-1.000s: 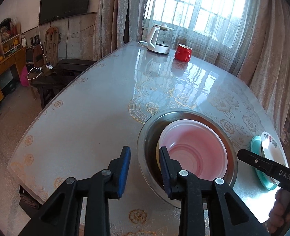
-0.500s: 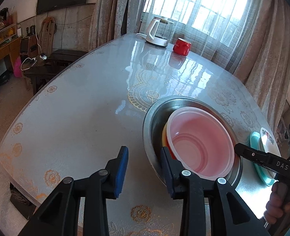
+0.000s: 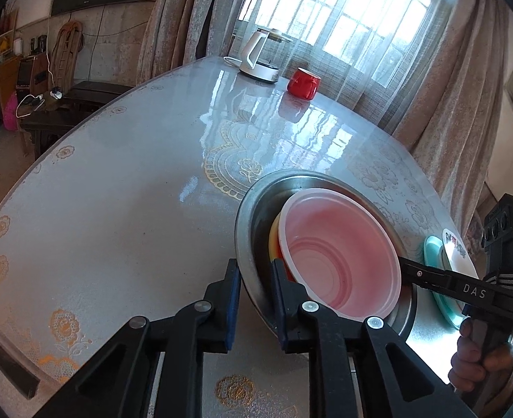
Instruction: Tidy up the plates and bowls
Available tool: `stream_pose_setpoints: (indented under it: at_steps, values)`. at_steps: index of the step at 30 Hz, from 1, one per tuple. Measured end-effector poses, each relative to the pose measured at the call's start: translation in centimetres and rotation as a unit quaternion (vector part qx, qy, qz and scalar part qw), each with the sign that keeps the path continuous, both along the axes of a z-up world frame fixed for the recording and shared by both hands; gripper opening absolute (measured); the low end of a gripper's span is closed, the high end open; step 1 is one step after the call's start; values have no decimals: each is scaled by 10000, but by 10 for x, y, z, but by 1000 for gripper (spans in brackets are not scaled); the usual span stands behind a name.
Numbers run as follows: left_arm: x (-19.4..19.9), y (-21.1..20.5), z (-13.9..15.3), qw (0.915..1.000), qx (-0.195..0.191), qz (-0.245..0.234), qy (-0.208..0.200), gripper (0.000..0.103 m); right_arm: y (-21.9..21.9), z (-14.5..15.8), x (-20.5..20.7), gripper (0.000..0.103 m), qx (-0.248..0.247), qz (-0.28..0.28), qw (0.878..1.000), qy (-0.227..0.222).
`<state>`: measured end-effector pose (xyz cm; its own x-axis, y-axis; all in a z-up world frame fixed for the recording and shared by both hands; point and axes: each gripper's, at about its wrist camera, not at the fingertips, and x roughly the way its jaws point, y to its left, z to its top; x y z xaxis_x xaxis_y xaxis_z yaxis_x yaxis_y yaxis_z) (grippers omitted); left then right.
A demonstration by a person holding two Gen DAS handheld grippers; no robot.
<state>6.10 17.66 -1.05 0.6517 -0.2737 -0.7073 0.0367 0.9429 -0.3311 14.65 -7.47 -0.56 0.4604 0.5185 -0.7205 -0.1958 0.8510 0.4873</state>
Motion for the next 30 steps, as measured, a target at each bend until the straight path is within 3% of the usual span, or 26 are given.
stream_pose_setpoints:
  at_steps: [17, 30]
  values:
    - [-11, -37, 26, 9973, 96, -563, -458, 19, -33, 25, -29, 15, -134, -212, 9991, -352]
    - [-2, -121, 61, 9868, -107, -1449, -710, 19, -120, 63, -75, 15, -60, -1081, 9909, -802]
